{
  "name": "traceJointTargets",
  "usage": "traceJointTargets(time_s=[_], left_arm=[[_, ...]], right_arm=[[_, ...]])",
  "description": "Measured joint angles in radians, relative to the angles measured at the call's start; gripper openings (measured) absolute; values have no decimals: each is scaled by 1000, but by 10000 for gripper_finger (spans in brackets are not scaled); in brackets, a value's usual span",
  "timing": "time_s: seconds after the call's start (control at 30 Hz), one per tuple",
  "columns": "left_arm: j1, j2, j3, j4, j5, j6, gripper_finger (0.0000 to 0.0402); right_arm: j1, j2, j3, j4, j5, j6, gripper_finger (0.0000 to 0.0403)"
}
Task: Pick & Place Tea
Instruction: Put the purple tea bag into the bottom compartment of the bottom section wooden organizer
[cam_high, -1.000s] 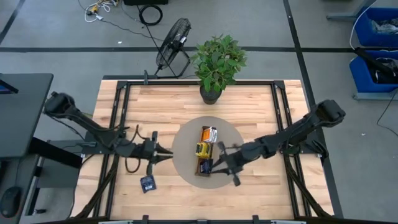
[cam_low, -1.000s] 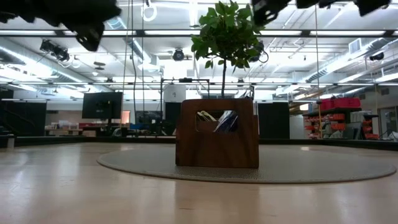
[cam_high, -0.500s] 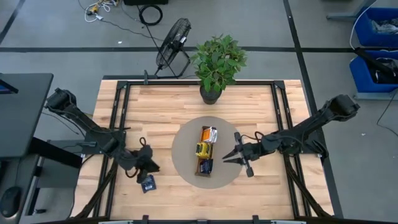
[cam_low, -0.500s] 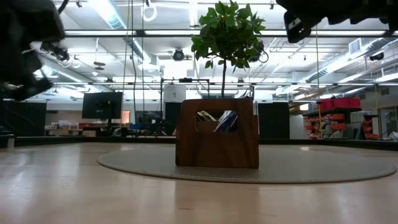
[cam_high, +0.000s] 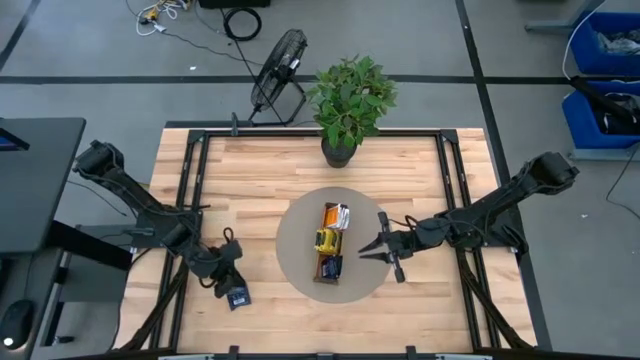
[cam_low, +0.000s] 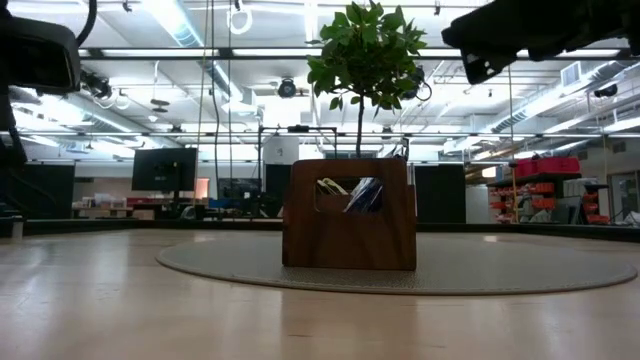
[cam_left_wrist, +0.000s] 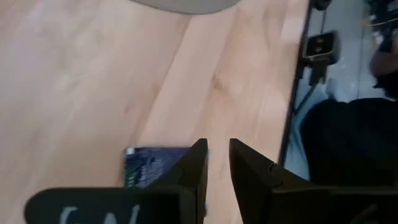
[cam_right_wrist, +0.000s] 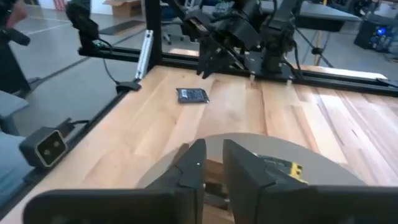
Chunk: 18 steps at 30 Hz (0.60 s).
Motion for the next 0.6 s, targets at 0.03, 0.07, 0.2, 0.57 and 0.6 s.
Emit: traceJointTargets(time_s=[0.03, 0.07, 0.2, 0.57, 0.6], left_arm=[[1, 0, 1, -17, 8, 0, 69], [1, 0, 1, -45, 17, 1, 69], [-12, 1, 1, -126, 17, -37, 69], [-15, 44, 1, -99, 11, -32, 150], [-15, 62, 1, -89, 20, -29, 160]], right_arm=[[0, 0, 0, -4, 2, 6, 62], [0, 0, 0, -9, 2, 11, 62], [0, 0, 0, -20, 2, 17, 62], [-15, 0, 0, -44, 2, -2, 62], [-17, 0, 0, -50, 2, -2, 62]])
